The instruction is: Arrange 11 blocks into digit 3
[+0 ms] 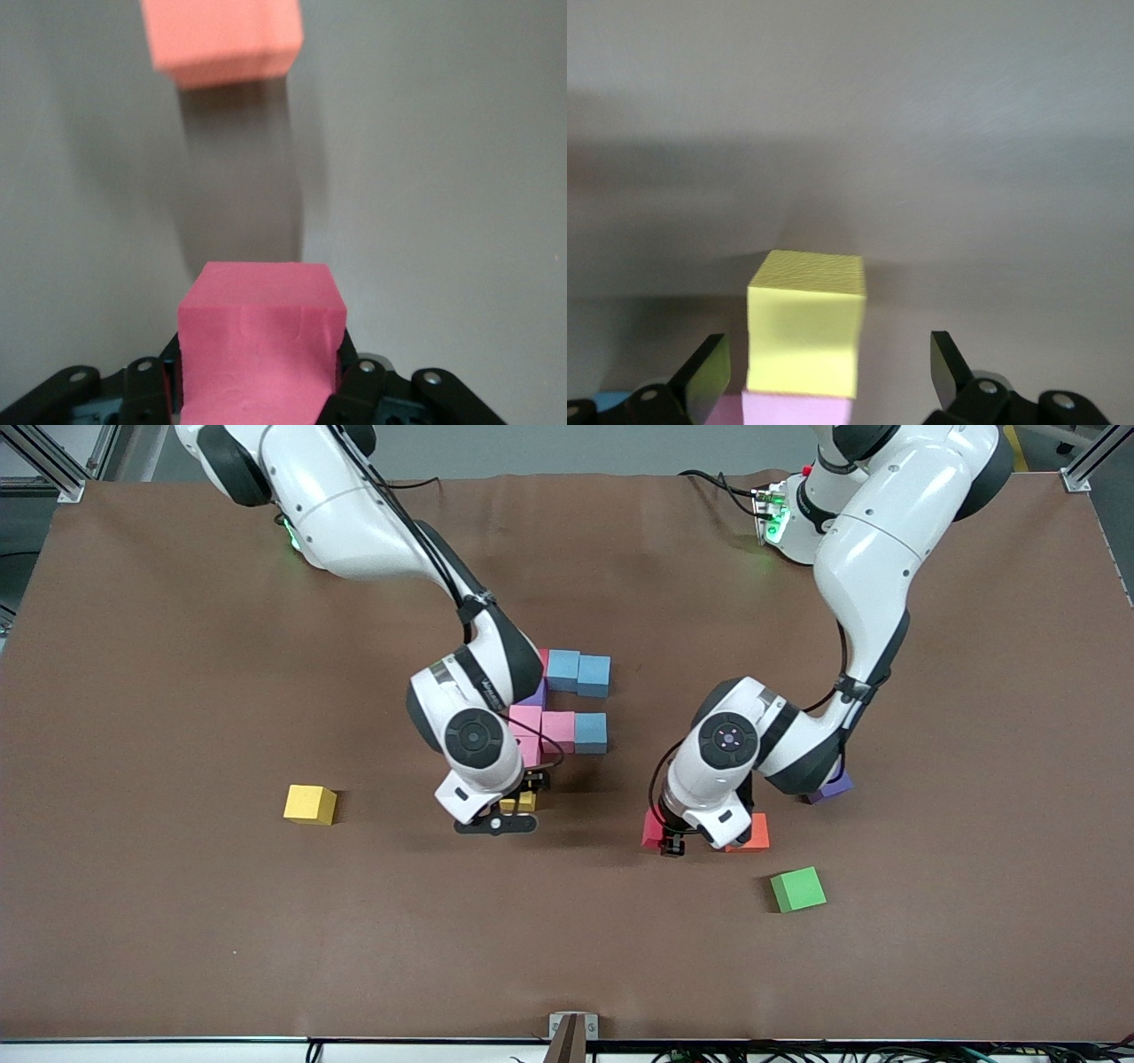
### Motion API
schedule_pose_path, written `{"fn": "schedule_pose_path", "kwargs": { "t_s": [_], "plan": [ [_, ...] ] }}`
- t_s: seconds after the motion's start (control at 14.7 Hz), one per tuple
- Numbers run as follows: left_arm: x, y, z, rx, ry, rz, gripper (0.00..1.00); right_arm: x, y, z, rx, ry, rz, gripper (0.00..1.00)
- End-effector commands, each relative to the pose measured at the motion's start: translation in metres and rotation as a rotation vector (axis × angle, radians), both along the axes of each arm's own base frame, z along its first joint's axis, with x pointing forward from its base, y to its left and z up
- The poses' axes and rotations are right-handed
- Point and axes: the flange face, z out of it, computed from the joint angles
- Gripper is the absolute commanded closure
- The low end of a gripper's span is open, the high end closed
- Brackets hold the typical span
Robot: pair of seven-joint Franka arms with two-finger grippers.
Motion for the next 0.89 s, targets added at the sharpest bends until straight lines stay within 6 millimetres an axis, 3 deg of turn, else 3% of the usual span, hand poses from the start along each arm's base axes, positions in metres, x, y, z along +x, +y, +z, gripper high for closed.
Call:
{"fn": "schedule_pose_path", "kwargs": {
  "t_s": [0.0, 0.14, 0.27, 0.34, 0.61, 0.82],
  "plan": [
    [-0.007, -0.031, 0.008, -0.027, -0.009, 0.075, 0.58, 0.021, -0.07, 0.059, 0.022, 0.028, -0.063, 0.0],
    [-0.011, -0.046, 0.003, -0.04, -0.007, 0.101, 0.58, 0.029, -0.12, 0.082, -0.009, 0.079, -0.12, 0.0],
    [-0.012, -0.061, -0.005, -0.041, -0.013, 0.12, 0.58, 0.045, -0.19, 0.092, -0.023, 0.134, -0.212, 0.0],
    [-0.011, -0.067, -0.009, -0.039, -0.021, 0.136, 0.58, 0.049, -0.214, 0.096, -0.026, 0.142, -0.208, 0.0],
    [-0.021, -0.098, -0.025, -0.106, -0.059, 0.165, 0.58, 0.054, -0.295, 0.128, -0.046, 0.148, -0.04, 0.0],
    [-0.034, -0.113, -0.039, -0.116, -0.038, 0.18, 0.58, 0.051, -0.331, 0.148, -0.039, 0.151, 0.025, 0.0]
  ]
}}
